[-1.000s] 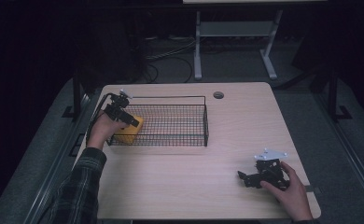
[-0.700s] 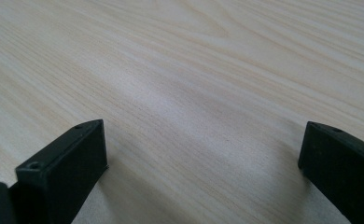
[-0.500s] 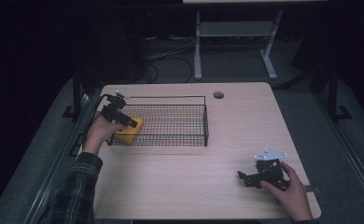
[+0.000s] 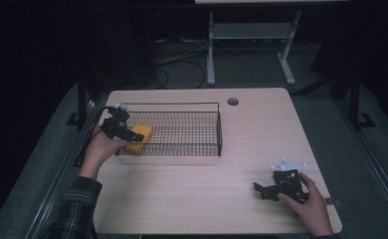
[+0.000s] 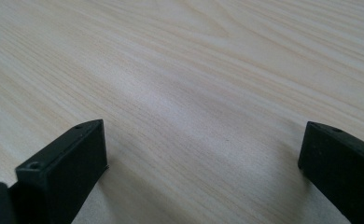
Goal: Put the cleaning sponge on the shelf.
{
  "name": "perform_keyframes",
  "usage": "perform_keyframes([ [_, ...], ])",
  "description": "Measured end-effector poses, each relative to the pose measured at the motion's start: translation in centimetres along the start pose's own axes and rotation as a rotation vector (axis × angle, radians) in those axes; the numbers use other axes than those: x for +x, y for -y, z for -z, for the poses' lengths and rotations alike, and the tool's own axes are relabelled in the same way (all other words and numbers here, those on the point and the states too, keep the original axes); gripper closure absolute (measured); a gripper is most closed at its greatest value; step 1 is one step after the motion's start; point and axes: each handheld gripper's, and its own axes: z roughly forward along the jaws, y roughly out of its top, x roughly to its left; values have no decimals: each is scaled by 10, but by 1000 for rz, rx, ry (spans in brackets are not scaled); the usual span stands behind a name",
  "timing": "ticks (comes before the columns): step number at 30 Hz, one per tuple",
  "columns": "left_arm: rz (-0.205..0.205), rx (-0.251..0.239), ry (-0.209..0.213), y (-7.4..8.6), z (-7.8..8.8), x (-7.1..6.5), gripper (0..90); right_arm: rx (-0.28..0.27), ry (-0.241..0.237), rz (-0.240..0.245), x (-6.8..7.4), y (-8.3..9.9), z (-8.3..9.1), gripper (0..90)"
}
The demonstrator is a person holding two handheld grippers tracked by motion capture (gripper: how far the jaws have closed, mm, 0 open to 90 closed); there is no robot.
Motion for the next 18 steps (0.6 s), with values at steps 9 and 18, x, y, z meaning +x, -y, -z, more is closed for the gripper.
perform_keyframes([
  [9,-36,-13,9,15,12,-19,171,0,0,0,0,0,0,3],
  [18,-53,-32,19,37,12,-39,171,0,0,0,0,0,0,4],
])
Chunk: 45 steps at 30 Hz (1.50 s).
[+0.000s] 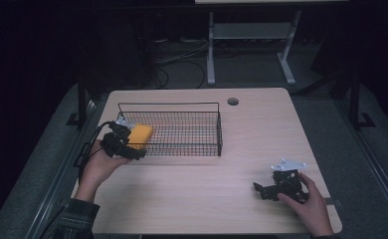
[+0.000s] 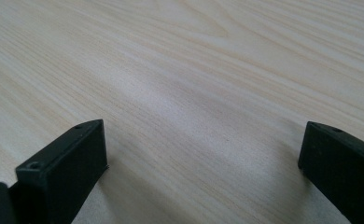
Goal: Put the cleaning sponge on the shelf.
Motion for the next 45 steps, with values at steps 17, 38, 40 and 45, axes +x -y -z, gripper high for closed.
perform_keyframes([
  [17,-53,-65,7,40,-13,-26,170,0,0,0,0,0,0,4],
  [38,-66,-125,12,84,-42,-40,169,0,0,1,0,0,0,4],
  [40,-67,-117,12,87,-44,-40,169,0,0,0,0,0,0,3],
  [45,-68,-96,7,91,-47,-40,169,0,0,0,0,0,0,4],
])
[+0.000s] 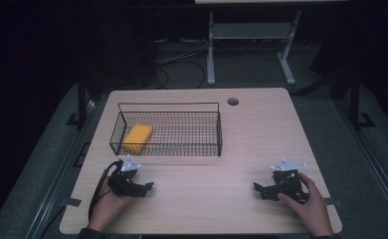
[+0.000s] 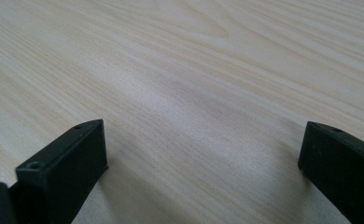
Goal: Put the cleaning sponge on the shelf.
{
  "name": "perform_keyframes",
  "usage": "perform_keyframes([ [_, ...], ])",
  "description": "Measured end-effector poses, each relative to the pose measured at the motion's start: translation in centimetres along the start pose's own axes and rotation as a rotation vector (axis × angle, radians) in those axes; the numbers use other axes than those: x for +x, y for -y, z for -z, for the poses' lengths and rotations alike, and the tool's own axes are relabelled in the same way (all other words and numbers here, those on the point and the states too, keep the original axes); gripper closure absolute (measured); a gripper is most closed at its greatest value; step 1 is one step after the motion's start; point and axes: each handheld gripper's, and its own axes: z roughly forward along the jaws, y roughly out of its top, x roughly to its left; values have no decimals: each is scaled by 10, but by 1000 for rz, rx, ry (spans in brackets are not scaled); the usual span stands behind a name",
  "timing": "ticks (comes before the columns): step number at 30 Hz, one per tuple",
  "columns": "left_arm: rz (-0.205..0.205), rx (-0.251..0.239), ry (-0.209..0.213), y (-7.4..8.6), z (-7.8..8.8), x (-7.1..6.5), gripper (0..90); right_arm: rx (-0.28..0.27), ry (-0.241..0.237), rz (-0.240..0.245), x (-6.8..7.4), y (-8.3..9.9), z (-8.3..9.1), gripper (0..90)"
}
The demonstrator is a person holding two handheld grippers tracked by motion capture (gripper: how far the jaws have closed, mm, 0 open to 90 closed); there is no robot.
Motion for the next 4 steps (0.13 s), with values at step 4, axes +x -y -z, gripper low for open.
perform_keyframes([
  [4,2,-3,3,1,0,0,167,-1,1,2,0,0,0,3],
])
